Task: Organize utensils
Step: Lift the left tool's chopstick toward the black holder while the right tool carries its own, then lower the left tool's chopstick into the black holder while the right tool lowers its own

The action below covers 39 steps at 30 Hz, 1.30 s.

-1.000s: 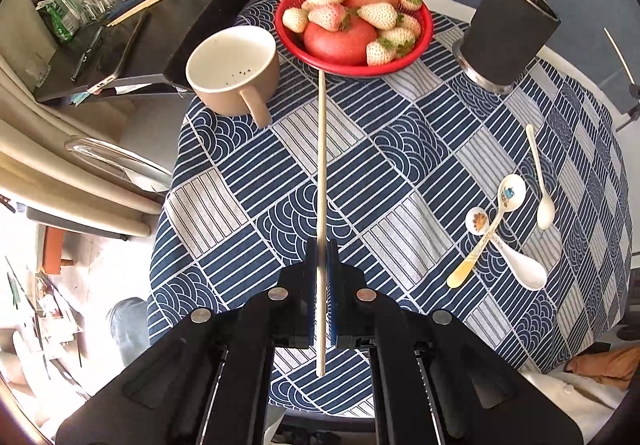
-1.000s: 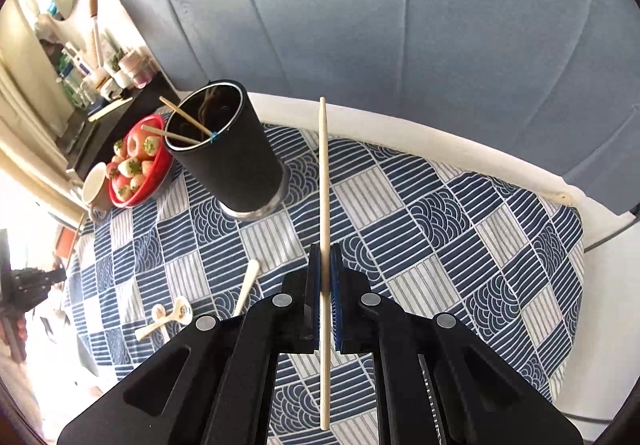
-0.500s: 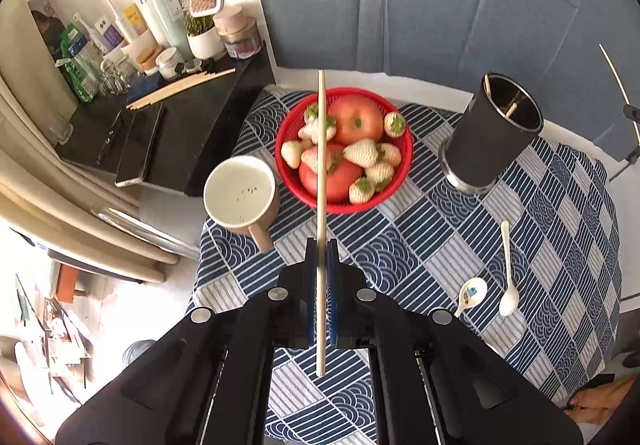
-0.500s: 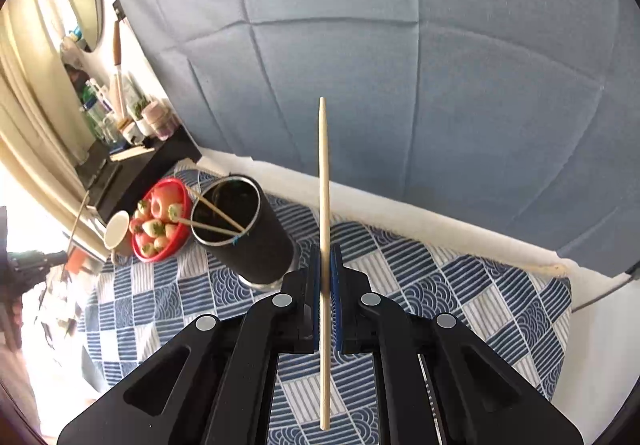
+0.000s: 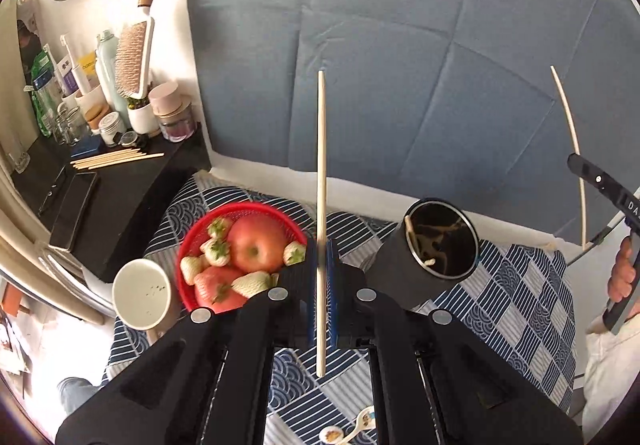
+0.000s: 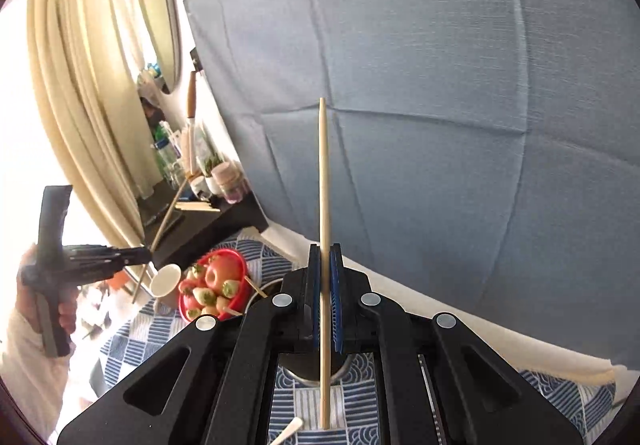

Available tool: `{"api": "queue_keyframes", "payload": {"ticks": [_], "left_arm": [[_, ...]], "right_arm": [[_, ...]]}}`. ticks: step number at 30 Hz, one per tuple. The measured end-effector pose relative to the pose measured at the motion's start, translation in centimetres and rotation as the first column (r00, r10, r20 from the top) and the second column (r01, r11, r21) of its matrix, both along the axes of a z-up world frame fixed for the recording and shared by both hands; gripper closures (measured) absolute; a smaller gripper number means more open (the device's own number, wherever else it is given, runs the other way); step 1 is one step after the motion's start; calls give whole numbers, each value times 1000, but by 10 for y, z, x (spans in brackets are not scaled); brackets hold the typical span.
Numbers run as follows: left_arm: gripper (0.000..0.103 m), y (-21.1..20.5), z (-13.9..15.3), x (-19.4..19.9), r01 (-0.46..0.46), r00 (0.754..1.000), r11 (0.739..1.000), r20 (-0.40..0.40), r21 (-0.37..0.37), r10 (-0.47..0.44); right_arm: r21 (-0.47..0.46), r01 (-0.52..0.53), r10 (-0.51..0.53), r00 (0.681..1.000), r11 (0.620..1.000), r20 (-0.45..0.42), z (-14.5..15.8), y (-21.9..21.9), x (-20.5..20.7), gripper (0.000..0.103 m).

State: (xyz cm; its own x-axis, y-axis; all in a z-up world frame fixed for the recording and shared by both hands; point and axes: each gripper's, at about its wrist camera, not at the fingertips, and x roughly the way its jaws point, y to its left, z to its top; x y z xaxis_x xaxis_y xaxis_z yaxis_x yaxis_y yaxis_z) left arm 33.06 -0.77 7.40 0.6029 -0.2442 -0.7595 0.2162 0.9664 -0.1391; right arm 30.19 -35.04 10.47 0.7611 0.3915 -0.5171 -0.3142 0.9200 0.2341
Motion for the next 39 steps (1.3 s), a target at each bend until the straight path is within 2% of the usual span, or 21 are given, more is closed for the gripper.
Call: {"api": "queue_keyframes", "payload": {"ticks": [4,8,12,18,22,25,28,32,33,37,39], "left_arm": [[98,-23,-4,8,50,997,995,60,-85,-45],[98,-43,-8,13,109,988,978,128,-180,-87],[98,-60,-13,16,171,970,945,217,-278,-111],[98,-70,-34,20,246,938,879,327,-409,-111],[98,-75,-54,18,273,922,845,375,-460,-93],[98,-79,-67,9,285,902,839,426,-465,-70],[98,-88,-81,4,292,890,856,449,-427,-79],[98,-95,-96,2,275,902,871,423,-407,-87],[98,-94,-98,2,279,905,866,416,-416,-92],[98,-88,-96,-4,257,905,878,419,-405,-72],[98,-82,-96,-4,257,906,860,419,-440,-56]], "right_arm": [[82,-54,49,997,995,62,-15,2,10,98],[167,-126,101,983,978,151,-27,6,18,98],[214,-166,120,970,963,213,-42,12,26,98],[270,-210,141,957,940,255,-66,14,38,98],[304,-229,149,953,925,264,-84,17,44,98],[302,-242,163,951,922,264,-97,22,46,98],[283,-241,169,952,928,256,-108,32,49,98],[261,-219,160,960,940,229,-123,41,51,98],[257,-211,154,962,943,225,-125,42,51,98],[270,-206,148,964,941,221,-121,46,52,98],[304,-218,149,961,927,232,-116,45,55,98]]}}
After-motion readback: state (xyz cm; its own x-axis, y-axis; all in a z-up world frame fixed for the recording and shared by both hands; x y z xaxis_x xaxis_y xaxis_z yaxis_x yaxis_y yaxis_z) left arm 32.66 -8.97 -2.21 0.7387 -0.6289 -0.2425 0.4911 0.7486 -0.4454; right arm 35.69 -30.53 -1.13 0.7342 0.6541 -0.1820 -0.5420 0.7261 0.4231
